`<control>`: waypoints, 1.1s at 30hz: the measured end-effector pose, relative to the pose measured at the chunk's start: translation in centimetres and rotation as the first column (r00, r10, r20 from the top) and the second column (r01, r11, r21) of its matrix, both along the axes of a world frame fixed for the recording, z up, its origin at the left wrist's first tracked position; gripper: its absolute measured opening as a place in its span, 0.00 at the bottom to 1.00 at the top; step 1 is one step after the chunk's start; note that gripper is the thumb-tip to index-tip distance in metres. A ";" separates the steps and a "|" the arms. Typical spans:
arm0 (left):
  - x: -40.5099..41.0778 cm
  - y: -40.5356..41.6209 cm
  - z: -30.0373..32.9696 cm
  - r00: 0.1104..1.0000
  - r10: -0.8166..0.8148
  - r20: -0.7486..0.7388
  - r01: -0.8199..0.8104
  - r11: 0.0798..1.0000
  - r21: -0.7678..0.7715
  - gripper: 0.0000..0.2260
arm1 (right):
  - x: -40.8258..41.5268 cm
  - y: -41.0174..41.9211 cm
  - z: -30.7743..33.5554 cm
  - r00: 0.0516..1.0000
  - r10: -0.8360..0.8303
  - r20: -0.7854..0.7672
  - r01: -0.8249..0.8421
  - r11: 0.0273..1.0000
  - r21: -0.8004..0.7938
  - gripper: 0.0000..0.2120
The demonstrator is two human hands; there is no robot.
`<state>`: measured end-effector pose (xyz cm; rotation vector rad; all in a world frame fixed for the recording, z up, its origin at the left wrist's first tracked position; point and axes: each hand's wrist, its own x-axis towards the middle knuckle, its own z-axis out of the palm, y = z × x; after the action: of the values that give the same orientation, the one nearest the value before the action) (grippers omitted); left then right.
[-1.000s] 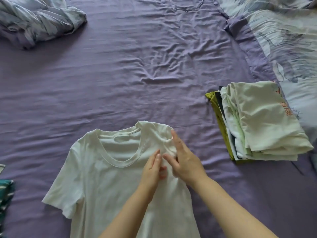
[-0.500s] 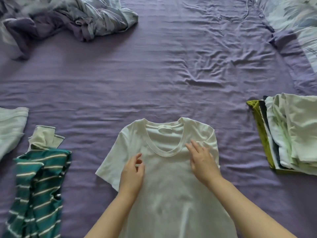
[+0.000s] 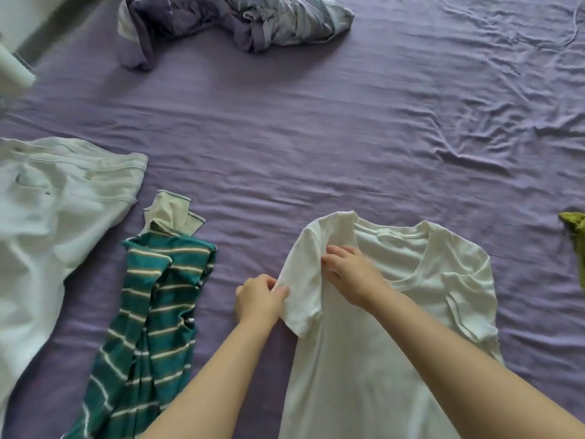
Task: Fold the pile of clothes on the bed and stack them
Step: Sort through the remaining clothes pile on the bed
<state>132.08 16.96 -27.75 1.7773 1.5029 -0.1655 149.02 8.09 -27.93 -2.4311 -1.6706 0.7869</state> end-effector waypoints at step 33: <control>-0.3 -7.3 1.5 0.948 -0.315 0.040 0.309 0.943 0.122 0.23 | -9.0 -23.3 1.0 0.943 -0.301 0.138 0.305 0.952 -0.002 0.23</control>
<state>131.82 9.64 -26.23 2.0886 1.2010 -0.1860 139.99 -15.25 -26.94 -2.7215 -1.2792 0.6114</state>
